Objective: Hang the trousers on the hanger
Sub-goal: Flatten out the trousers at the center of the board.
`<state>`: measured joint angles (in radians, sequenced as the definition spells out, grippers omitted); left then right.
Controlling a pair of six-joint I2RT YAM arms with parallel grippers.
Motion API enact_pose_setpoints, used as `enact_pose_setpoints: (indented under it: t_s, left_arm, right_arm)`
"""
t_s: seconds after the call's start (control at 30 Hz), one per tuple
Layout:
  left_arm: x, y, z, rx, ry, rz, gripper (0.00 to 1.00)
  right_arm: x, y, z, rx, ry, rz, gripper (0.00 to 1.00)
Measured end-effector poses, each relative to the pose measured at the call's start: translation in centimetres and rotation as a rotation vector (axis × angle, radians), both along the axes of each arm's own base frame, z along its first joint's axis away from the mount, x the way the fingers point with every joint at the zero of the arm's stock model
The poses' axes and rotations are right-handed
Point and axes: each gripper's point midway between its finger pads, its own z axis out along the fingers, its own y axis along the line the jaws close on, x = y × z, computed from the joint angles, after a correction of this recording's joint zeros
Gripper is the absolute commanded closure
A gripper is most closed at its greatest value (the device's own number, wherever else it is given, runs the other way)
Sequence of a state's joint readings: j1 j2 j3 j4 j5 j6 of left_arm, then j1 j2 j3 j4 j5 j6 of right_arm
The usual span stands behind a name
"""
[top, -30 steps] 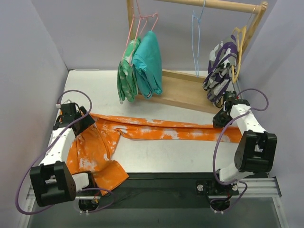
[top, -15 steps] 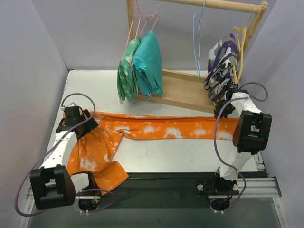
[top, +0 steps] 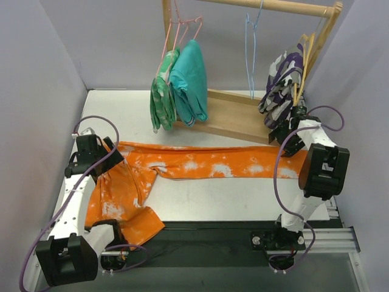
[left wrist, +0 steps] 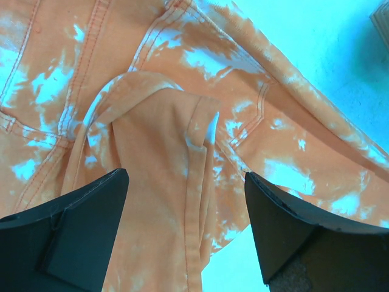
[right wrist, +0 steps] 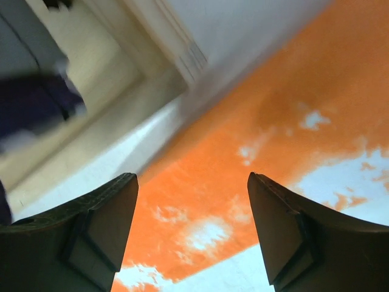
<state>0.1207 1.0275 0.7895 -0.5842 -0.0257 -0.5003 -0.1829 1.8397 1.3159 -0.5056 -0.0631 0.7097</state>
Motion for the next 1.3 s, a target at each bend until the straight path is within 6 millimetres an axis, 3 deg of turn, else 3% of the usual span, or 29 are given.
enact_pose_setpoints:
  t_s: [0.07,0.23,0.4,0.5,0.63,0.67,0.83,1.0,1.13,1.3]
  left_arm:
    - [-0.6,-0.3,-0.2,-0.005,0.006,-0.008,0.12]
    - [-2.4,-1.4,-2.2,-0.03,0.069,-0.031,0.12]
    - [-3.1,-2.4,-2.9,-0.046,0.099,-0.063,0.1]
    - [-3.3,-2.1,-3.2,-0.031,0.122,-0.061,0.06]
    - [-3.3,0.2,-3.6,0.019,0.165,-0.01,0.06]
    - [-3.3,1.1,-3.8,0.009,0.171,0.019,0.06]
    - [-4.2,6.1,-4.3,-0.004,0.187,0.201,0.06]
    - [-3.7,6.3,-4.2,-0.004,0.162,0.186,0.06]
    - [-3.6,6.1,-4.1,-0.004,0.147,0.174,0.06]
    - [-3.4,5.2,-3.4,0.011,0.102,0.139,0.04]
  right_arm:
    - [-1.0,0.5,0.3,0.001,-0.019,0.019,0.24]
    - [-6.2,3.1,2.1,0.011,-0.066,0.112,0.24]
    - [-10.7,8.6,3.2,0.077,-0.172,0.34,0.24]
    - [-12.4,13.5,3.2,0.125,-0.2,0.554,0.24]
    - [-15.2,22.1,3.3,0.209,-0.232,0.893,0.25]
    - [-16.6,24.8,3.2,0.244,-0.234,0.992,0.25]
    - [-22.8,33.7,1.9,0.339,-0.156,1.315,0.27]
    - [-28.4,41.1,1.3,0.417,-0.127,1.526,0.28]
    - [-31.3,44.3,0.5,0.459,-0.113,1.597,0.29]
    - [-32.6,45.6,-1.7,0.477,-0.078,1.599,0.28]
